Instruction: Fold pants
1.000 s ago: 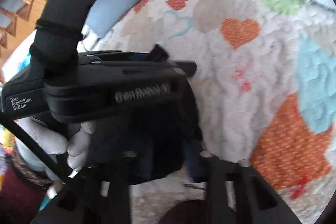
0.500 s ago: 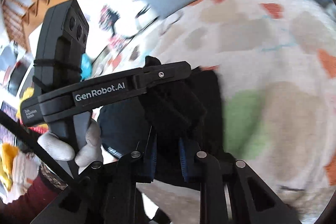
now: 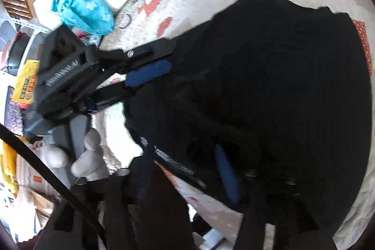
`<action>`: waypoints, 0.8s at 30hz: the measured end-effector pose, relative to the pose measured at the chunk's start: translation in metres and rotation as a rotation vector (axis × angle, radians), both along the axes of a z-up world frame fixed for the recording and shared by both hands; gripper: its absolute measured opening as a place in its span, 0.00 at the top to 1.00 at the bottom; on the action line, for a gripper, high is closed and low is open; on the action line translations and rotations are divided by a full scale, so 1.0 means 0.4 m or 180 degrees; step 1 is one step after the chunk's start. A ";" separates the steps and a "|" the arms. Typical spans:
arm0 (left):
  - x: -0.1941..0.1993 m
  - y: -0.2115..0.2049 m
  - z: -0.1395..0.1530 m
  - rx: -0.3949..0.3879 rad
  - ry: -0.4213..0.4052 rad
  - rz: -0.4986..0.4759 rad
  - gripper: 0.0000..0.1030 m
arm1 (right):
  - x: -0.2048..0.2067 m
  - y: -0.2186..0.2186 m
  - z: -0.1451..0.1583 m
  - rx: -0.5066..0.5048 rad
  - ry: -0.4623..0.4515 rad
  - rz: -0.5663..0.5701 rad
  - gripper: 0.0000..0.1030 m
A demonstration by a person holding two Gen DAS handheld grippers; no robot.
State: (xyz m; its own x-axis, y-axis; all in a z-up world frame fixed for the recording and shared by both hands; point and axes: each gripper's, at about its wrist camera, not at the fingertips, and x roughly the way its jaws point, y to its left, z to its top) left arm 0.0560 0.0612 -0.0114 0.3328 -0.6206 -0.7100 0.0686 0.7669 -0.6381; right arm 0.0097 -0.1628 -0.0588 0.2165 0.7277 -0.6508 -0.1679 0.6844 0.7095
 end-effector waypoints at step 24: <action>-0.255 -0.027 -0.044 0.0397 0.0040 -0.0026 0.75 | 0.142 0.039 0.030 -0.0483 0.0370 0.0034 0.35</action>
State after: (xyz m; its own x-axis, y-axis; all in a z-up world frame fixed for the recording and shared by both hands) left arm -0.0459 0.0504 -0.0291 0.3188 -0.5297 -0.7860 0.0677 0.8399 -0.5385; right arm 0.0664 -0.1474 -0.0466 0.1262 0.6213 -0.7734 -0.0986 0.7836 0.6134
